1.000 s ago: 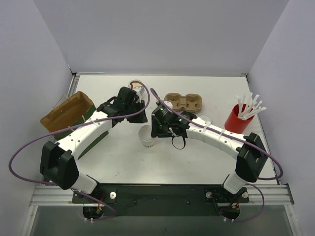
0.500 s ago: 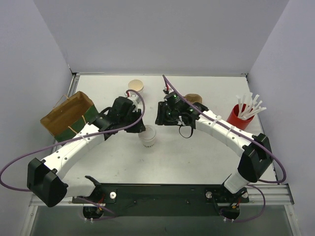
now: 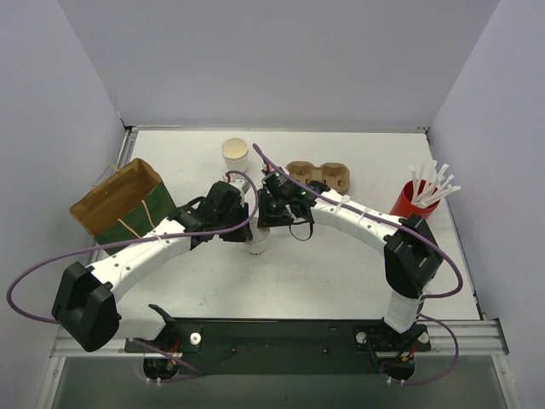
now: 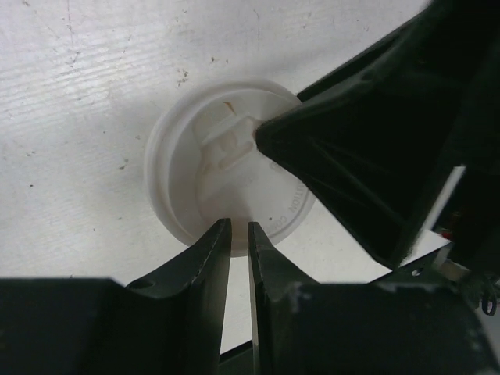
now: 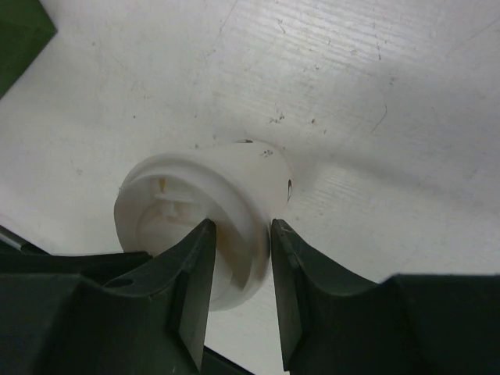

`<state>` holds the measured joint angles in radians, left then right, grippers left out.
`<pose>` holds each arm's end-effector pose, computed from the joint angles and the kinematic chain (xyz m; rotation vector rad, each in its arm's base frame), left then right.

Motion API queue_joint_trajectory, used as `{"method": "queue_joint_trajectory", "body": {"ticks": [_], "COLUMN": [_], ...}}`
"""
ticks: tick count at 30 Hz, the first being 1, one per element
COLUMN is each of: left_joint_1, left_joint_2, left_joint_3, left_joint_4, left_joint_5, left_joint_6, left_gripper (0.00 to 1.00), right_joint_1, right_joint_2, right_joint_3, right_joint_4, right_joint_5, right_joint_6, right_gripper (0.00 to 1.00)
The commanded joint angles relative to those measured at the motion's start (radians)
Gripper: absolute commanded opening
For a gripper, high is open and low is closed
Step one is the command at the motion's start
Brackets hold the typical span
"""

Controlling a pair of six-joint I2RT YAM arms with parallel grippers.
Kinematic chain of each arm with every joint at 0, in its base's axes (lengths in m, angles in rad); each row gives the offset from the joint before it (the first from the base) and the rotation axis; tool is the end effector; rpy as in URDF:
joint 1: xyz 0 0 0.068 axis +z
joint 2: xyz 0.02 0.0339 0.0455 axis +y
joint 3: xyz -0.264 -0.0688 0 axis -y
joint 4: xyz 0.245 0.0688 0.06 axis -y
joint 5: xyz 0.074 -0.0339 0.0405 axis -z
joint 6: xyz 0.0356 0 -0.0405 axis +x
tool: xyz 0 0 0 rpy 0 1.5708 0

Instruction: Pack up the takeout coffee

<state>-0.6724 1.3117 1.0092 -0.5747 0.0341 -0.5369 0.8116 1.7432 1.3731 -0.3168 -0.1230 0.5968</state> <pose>0.2137 -0.1717 0.2687 0.1871 2.5266 -0.5560 0.2721 0.2931 0.2716 -0.3278 2.3863 0.8505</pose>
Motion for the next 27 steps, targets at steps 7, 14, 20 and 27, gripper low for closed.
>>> {"method": "queue_joint_trajectory", "body": {"ticks": [7, 14, 20, 27], "left_joint_1": [-0.009, -0.004, 0.028, 0.025], "left_joint_2": [0.021, 0.023, 0.000, -0.089], "left_joint_3": [-0.031, 0.054, 0.149, 0.102], "left_joint_4": [0.030, 0.010, -0.020, -0.060], "left_joint_5": [-0.026, -0.023, 0.007, 0.020], "left_joint_6": [-0.006, 0.023, 0.026, -0.017], "left_gripper": [0.26, 0.27, 0.31, 0.27], "right_joint_1": [0.037, 0.052, 0.080, 0.078], "right_joint_2": [0.009, -0.091, -0.192, -0.223], "right_joint_3": [-0.046, -0.109, -0.160, -0.140], "right_joint_4": [-0.025, -0.036, -0.021, -0.031], "right_joint_5": [0.037, 0.088, 0.111, 0.171], "right_joint_6": [0.055, 0.127, 0.201, 0.114], "right_gripper": [0.26, 0.28, 0.33, 0.44]}}
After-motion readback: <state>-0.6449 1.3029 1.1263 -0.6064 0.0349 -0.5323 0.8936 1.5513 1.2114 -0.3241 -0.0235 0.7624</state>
